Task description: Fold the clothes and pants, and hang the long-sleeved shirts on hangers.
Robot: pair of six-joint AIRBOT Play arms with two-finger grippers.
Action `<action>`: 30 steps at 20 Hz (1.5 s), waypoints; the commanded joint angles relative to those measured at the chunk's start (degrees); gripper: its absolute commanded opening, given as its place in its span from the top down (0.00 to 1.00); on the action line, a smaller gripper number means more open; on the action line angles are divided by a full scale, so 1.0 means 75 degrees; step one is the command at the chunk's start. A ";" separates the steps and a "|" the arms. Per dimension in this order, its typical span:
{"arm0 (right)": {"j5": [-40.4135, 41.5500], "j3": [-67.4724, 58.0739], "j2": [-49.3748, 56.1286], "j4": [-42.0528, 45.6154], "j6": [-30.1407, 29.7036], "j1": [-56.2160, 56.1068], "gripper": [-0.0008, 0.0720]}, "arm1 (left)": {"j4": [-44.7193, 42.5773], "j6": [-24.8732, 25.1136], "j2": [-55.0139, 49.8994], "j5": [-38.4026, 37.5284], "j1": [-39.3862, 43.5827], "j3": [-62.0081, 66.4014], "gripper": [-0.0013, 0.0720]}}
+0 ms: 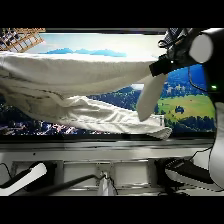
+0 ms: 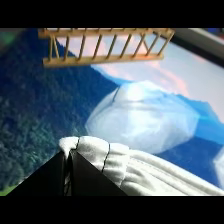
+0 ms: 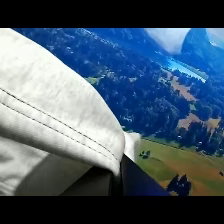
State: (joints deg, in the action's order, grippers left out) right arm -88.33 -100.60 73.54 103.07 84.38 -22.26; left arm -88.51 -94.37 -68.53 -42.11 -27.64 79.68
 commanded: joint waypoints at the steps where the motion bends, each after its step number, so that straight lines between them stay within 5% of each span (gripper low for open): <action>1: 0.1294 0.0758 0.0545 0.0096 0.0020 0.0557 0.94 | 0.0093 0.0003 -0.1023 0.0699 0.0128 0.0000 0.95; 4: 0.4112 0.0927 0.1597 -0.0026 0.0274 0.1419 0.91 | 0.0099 0.0003 -0.2031 0.1769 0.0589 0.0000 0.95; 5: 0.5106 0.0868 0.1985 -0.0373 0.0726 0.1693 0.58 | 0.0096 0.0006 -0.2238 0.1935 0.0784 0.0000 0.80; 6: 0.5464 0.0729 0.2261 -0.0956 0.1005 0.1883 0.25 | 0.0090 0.0006 -0.2366 0.1929 0.0968 0.0000 0.43; 7: 0.5488 0.0592 0.2439 -0.1775 0.1110 0.2037 0.30 | 0.0067 0.0009 -0.2419 0.1923 0.1099 0.0000 0.26; 11: 0.3987 0.0583 0.2387 -0.2938 0.0603 0.2142 0.35 | -0.0437 0.0119 -0.2218 0.1262 0.0997 0.0000 0.27; 12: 0.3258 0.0583 0.2384 -0.2935 0.0376 0.2136 0.36 | -0.0676 0.0117 -0.2130 0.0595 0.0863 0.0000 0.33; 14: 0.2229 0.0711 0.2361 -0.2935 0.0192 0.2136 0.45 | -0.1227 -0.0044 -0.2090 -0.1533 0.0463 -0.0143 0.71; 15: 0.2078 0.0860 0.2326 -0.2990 0.0195 0.2101 0.47 | -0.1714 -0.0813 -0.2008 -0.2375 0.0221 -0.0519 0.79; 17: 0.2203 0.1413 0.2116 -0.2993 0.0187 0.1944 0.52 | -0.2244 -0.2378 -0.1504 -0.2512 -0.0227 -0.1585 0.78; 18: 0.2270 0.1734 0.1964 -0.2990 0.0175 0.1824 0.52 | -0.2037 -0.2372 -0.1189 -0.2037 -0.0393 -0.2119 0.77; 21: 0.2754 0.2774 0.1376 -0.2996 0.0128 0.1425 0.52 | -0.0650 -0.1498 -0.0463 0.0023 -0.0659 -0.3168 0.49; 25: 0.2958 0.3631 0.0647 -0.3013 0.0134 0.0927 0.53 | 0.0248 -0.0289 -0.0965 0.0306 -0.0758 -0.3191 0.49; 28: 0.3051 0.3689 0.0280 -0.3028 0.0213 0.0734 0.53 | 0.1658 0.1291 -0.1483 0.0574 -0.0752 -0.3191 0.49; 30: 0.3203 0.3689 -0.0006 -0.3142 0.0291 0.0708 0.53 | 0.1894 0.1594 -0.1696 0.0784 -0.0752 -0.3191 0.49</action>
State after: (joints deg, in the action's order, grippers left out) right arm -65.78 -73.91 76.44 80.38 85.69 -15.92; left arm -81.01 -89.78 -78.89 -39.11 -33.08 56.07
